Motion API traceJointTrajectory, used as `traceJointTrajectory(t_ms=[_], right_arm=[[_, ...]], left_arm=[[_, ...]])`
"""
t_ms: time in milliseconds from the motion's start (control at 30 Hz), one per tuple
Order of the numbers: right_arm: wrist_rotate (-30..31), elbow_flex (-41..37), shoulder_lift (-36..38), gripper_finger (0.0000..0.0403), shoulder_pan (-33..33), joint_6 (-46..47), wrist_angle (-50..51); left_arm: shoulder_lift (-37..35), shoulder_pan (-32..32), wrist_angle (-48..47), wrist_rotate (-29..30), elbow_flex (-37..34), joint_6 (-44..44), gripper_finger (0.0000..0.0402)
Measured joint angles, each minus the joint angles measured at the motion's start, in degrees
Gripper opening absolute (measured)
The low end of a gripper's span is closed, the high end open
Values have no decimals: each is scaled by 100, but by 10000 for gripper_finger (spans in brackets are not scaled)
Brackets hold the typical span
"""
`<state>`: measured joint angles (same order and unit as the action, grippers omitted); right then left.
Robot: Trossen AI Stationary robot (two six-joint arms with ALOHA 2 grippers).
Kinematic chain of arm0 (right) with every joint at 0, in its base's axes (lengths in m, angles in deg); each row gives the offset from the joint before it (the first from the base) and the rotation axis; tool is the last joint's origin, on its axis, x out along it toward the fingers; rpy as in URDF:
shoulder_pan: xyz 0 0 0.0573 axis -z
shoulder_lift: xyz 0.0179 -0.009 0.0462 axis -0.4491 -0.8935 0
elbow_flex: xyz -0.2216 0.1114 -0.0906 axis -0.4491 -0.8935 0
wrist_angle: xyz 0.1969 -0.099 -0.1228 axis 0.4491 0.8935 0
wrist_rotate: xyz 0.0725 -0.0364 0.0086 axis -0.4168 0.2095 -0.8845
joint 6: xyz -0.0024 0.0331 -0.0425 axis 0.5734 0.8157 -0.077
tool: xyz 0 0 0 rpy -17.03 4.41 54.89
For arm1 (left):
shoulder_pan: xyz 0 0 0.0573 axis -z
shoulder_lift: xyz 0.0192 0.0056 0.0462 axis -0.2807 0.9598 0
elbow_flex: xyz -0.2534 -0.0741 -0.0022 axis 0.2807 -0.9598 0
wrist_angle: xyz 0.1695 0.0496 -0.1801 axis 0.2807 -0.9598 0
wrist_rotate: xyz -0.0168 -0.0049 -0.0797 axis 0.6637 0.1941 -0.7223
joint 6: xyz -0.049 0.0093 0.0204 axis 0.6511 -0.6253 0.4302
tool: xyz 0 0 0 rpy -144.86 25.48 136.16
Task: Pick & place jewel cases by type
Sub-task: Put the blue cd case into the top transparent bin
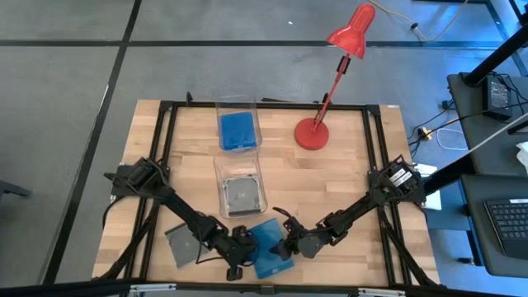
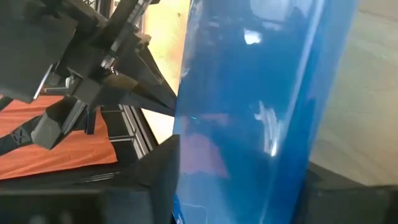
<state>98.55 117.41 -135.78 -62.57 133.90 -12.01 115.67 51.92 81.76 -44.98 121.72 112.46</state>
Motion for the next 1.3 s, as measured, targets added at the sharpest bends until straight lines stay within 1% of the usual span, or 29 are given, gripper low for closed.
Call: traceJointTrajectory(t_ms=[100,233,367,467,633,767,933,1133,1233,1300], right_arm=[[-11,2,0,155,0,-5,-2],[-14,2,0,129,-3,-3,-4],[-100,3,0,120,-4,-6,-5],[-165,4,0,120,-6,-5,-7],[-359,9,2,119,-17,14,-17],[-458,9,2,115,-28,20,-20],[-451,9,2,78,-35,-134,-24],[-445,9,0,31,-33,-240,-151],[-445,9,0,18,-33,-277,-217],[-445,9,0,16,-33,-378,-260]], left_arm=[[36,-1,331,4,-13,-28,4],[50,-4,482,10,-15,-32,4],[46,-2,484,-8,-15,6,5],[44,0,487,-45,-13,89,13],[35,17,498,-26,-6,442,50],[29,73,504,-100,-4,433,81],[24,146,506,-293,2,437,98],[18,184,506,-208,2,437,98],[12,178,508,-249,7,437,99],[-36,178,490,-361,7,496,101]])
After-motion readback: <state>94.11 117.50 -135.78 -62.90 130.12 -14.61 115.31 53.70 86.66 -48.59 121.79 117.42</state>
